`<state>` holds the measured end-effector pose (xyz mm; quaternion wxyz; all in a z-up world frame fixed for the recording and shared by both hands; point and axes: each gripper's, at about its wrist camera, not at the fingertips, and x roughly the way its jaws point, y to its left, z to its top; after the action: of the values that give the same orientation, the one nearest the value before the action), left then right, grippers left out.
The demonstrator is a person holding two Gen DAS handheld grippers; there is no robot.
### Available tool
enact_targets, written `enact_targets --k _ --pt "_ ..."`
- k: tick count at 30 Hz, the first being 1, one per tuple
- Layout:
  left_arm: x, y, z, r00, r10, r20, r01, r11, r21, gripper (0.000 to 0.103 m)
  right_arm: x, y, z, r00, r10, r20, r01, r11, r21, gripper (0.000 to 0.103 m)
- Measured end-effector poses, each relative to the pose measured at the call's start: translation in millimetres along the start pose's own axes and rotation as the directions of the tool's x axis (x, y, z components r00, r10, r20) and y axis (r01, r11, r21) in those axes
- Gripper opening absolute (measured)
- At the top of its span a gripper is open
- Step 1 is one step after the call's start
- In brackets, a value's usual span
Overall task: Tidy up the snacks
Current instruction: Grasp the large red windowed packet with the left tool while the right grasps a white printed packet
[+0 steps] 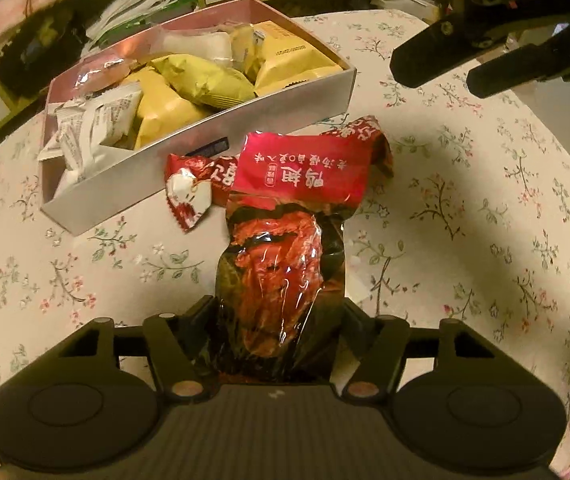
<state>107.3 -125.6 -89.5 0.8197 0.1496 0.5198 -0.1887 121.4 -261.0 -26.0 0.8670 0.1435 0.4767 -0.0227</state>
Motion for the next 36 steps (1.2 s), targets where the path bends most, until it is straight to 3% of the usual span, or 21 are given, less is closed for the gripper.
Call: enact_targets --k 7,14,19,22,26,32,36 --pt "-23.2 22.3 -0.5 0.999 -0.030 0.027 0.032 0.998 -0.059 0.070 2.6 0.7 -2.3 1.000 -0.007 -0.007 0.007 1.000 -0.014 0.060" --pt "-55.9 64.6 -4.1 0.997 -0.016 0.082 0.034 0.976 -0.217 0.070 9.7 7.0 -7.9 1.000 -0.016 -0.023 0.015 0.999 -0.046 0.060" --pt "-61.8 90.2 -7.9 0.996 0.027 0.088 0.001 0.954 -0.299 0.070 22.9 33.0 -21.4 0.995 0.034 -0.092 -0.052 0.980 -0.193 0.061" --pt "-63.9 99.3 -10.9 0.995 0.044 0.087 -0.014 0.945 -0.328 0.070 25.1 59.9 -36.3 0.992 0.058 -0.108 -0.097 0.912 -0.399 0.066" --pt "-63.8 105.3 -13.5 0.995 0.056 0.079 -0.025 0.939 -0.342 0.070 39.2 81.5 -60.2 0.997 -0.025 -0.078 -0.033 0.753 -0.657 0.072" --pt "-62.7 112.7 -13.3 0.995 0.051 0.081 -0.019 0.936 -0.351 0.070 66.8 86.7 -82.0 0.991 -0.068 -0.113 -0.045 0.633 -0.773 0.072" --pt "-60.1 114.1 -13.6 0.996 0.049 0.074 -0.019 0.935 -0.355 0.070 76.4 96.6 -93.4 0.994 -0.055 -0.093 -0.046 0.561 -0.827 0.081"
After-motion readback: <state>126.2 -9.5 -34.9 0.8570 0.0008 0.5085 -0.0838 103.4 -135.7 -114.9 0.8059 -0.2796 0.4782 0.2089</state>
